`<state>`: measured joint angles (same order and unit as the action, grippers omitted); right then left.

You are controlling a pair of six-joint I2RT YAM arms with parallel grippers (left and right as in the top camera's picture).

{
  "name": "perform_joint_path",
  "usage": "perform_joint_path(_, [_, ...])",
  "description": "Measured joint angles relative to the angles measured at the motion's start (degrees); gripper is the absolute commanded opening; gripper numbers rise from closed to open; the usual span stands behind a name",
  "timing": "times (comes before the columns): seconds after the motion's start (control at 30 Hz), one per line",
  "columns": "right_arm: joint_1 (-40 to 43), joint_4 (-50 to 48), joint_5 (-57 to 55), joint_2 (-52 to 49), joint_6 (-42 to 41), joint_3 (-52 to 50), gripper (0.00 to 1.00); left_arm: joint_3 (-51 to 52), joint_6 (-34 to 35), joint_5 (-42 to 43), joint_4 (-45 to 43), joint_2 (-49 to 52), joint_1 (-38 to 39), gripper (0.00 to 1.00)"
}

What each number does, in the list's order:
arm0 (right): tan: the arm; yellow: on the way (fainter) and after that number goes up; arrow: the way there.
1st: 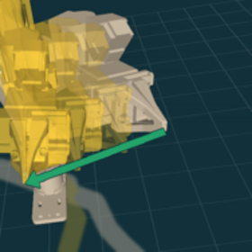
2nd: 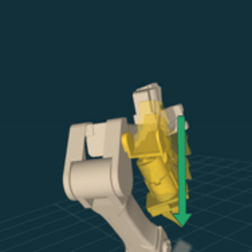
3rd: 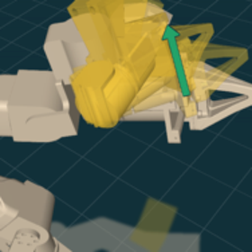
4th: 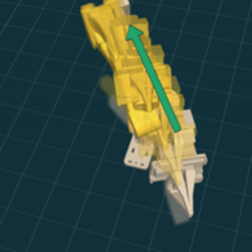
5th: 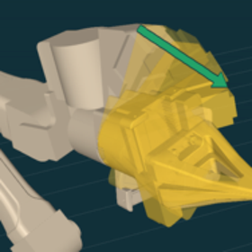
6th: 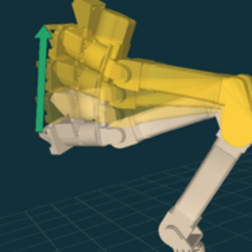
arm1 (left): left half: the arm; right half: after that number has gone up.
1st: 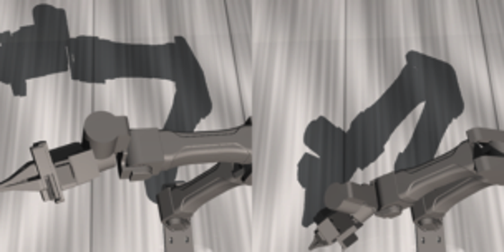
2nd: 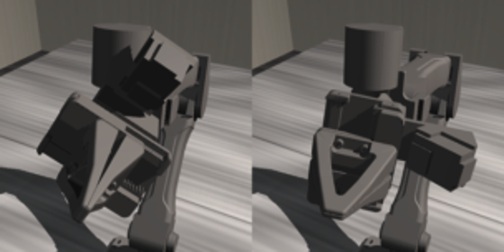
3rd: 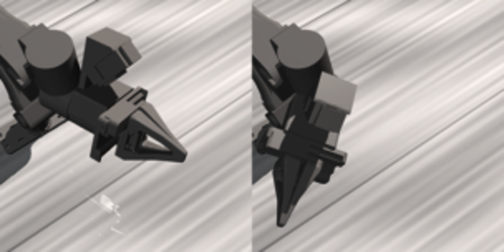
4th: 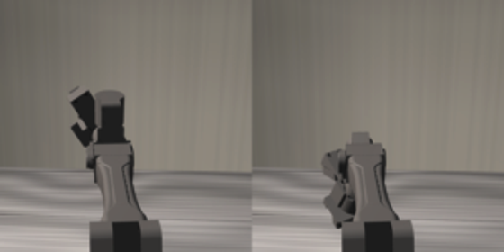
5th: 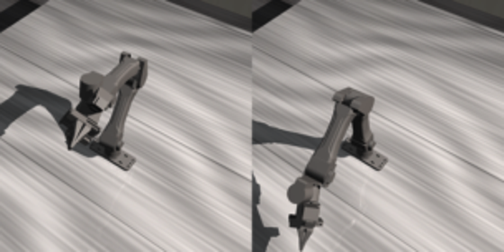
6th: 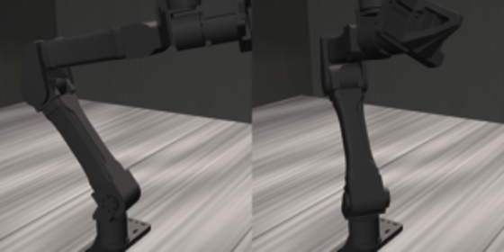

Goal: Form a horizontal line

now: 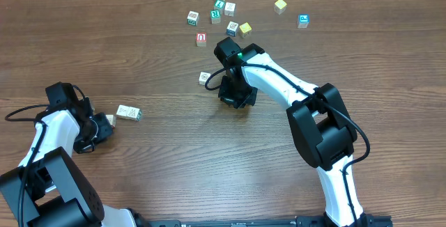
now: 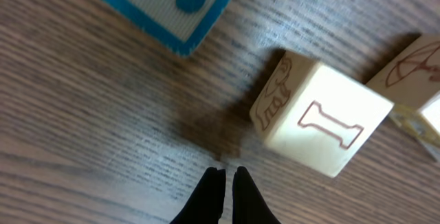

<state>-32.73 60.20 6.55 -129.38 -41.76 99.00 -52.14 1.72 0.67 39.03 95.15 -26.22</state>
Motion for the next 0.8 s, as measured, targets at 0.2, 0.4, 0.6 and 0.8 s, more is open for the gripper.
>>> perform_joint_path(0.2, [0.00, -0.17, 0.00, 0.00, 0.00, 0.00, 0.14, 0.04, 0.00, 3.82, -0.31, 0.00, 0.00, 0.04])
perform_joint_path(0.4, [0.00, -0.20, 0.02, 0.00, 0.00, 0.00, 0.14, 0.04, 0.00, 5.35, -2.12, 0.00, 0.00, 0.04])
perform_joint_path(0.6, [0.00, -0.24, 0.04, 0.00, 0.00, 0.00, 0.14, 0.04, 0.00, 5.64, -4.37, 0.00, 0.00, 0.04])
perform_joint_path(0.8, [0.00, -0.70, -0.02, 0.00, 0.02, 0.00, 0.15, 0.04, 0.04, 5.99, -5.46, 0.00, 0.00, 0.04])
